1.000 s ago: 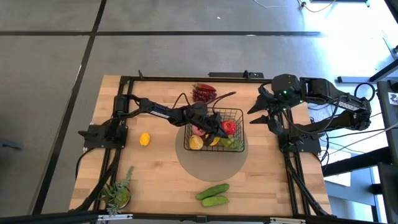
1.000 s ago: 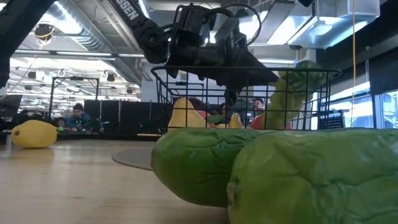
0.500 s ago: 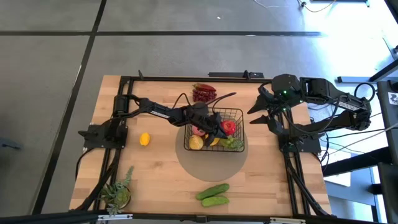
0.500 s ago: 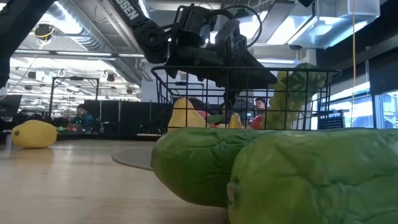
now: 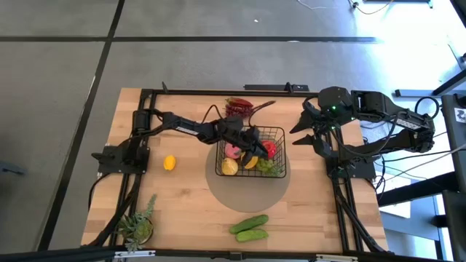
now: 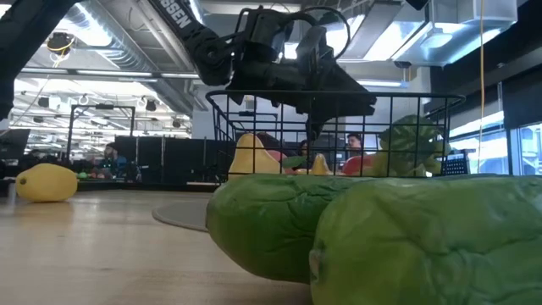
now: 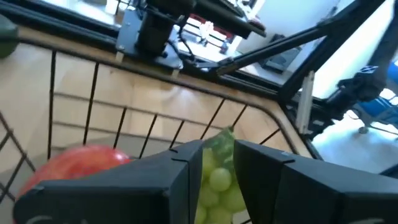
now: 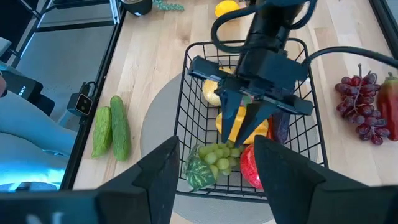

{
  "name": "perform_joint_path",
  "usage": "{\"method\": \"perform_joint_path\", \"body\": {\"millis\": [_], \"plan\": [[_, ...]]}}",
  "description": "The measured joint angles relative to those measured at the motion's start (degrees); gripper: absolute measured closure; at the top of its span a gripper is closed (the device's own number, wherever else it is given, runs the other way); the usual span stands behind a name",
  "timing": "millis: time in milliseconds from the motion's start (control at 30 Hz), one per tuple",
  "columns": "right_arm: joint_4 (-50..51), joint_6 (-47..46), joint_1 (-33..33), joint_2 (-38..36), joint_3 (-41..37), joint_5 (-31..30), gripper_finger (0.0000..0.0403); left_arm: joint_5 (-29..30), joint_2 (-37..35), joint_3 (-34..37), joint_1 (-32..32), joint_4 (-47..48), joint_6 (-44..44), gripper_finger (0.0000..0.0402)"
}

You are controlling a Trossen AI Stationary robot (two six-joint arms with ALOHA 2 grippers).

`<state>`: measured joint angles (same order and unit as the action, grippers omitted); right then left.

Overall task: Build produce basket
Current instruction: Put the red grapes into the black wire basket

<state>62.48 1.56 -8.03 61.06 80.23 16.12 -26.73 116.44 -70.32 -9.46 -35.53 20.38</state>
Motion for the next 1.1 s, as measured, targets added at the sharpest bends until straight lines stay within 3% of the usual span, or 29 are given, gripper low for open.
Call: {"method": "perform_joint_path", "body": {"millis": [200, 367, 567, 733, 933, 1100], "plan": [[0.0, 0.7, 0.0, 0.0, 0.0, 0.0, 0.0204, -4.0, -0.1, -4.2, -1.8, 0.4, 0.5, 0.0321], [0.0, 1.9, 0.0, 0.0, 0.0, 0.0, 0.0204, -4.5, -1.8, -9.3, -3.5, 6.5, -1.1, 0.0321], [0.0, 2.1, 0.0, -0.1, 0.0, 0.0, 0.0204, -2.0, -5.6, -16.6, -6.9, 29.6, -10.7, 0.0321], [0.0, 3.0, 0.0, -0.2, 0.0, -0.1, 0.0204, 5.4, -7.7, -24.1, -9.8, 49.5, -17.4, 0.0321], [0.0, 4.8, 0.0, -0.2, 0.0, -0.1, 0.0204, 14.1, -8.5, -32.9, -14.0, 70.2, -17.7, 0.0321], [0.0, 5.1, 0.0, -0.2, 0.0, -0.8, 0.0204, 15.6, -8.6, -37.2, -17.4, 81.0, -17.6, 0.0321]]}}
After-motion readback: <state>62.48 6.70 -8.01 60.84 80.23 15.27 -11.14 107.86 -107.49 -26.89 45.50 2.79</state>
